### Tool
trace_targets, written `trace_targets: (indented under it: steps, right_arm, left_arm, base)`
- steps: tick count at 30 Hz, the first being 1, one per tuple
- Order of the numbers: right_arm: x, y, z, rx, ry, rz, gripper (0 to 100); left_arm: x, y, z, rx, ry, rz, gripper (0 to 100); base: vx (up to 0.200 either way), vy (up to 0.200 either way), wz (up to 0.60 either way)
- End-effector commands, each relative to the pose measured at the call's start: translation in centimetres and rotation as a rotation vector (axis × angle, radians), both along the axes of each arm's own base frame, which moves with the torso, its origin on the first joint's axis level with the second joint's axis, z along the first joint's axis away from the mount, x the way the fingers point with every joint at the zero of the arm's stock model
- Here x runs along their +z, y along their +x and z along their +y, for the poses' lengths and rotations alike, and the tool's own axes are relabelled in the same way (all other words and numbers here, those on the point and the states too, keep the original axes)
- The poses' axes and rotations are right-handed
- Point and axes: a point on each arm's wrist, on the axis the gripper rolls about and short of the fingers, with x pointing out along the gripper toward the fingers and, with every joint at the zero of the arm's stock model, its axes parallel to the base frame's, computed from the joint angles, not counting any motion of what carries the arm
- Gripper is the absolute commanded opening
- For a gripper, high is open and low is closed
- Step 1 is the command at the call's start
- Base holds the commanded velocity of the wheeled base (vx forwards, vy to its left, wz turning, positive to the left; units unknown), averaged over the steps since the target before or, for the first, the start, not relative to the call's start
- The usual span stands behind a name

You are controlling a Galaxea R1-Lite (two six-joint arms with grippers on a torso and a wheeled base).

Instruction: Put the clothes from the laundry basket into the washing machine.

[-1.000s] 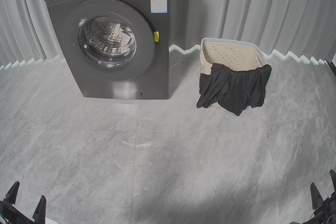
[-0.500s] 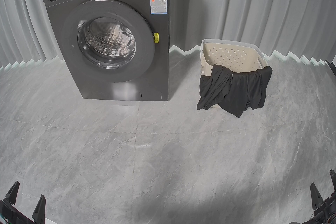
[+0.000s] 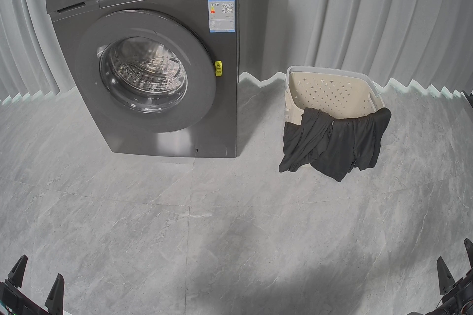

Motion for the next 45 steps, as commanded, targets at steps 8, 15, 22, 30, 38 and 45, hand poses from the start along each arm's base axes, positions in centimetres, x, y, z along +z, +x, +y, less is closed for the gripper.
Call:
trace_targets:
  steps: [8, 15, 22, 30, 38, 45]
  right_arm:
    - [-0.48, 0.0, 0.0, 0.001, 0.0, 0.0, 100]
    - [-0.48, 0.0, 0.0, 0.001, 0.0, 0.0, 100]
    - [-0.48, 0.0, 0.0, 0.001, 0.0, 0.0, 100]
    - [-0.53, 0.01, 0.0, 0.001, 0.0, 0.001, 100]
    - [-0.48, 0.0, 0.0, 0.001, 0.0, 0.0, 100]
    - [-0.53, 0.01, 0.0, 0.003, -0.002, 0.001, 100]
  left_arm:
    - [-0.48, 0.02, 0.0, 0.0, 0.0, 0.003, 100]
    - [-0.48, 0.02, 0.0, 0.0, 0.003, 0.003, 100]
    - [-0.48, 0.02, 0.0, 0.0, 0.003, 0.003, 100]
    - [-0.52, 0.03, 0.0, 0.0, 0.009, 0.004, 100]
    - [-0.52, 0.03, 0.0, 0.0, 0.009, 0.004, 100]
    - [-0.52, 0.03, 0.0, 0.0, 0.004, 0.004, 100]
  base:
    - [0.2, 0.0, 0.0]
    - [0.2, 0.0, 0.0]
    - [0.0, 0.0, 0.0]
    - [0.0, -0.15, 0.0]
    - [0.0, -0.2, 0.0]
    - [0.0, -0.2, 0.0]
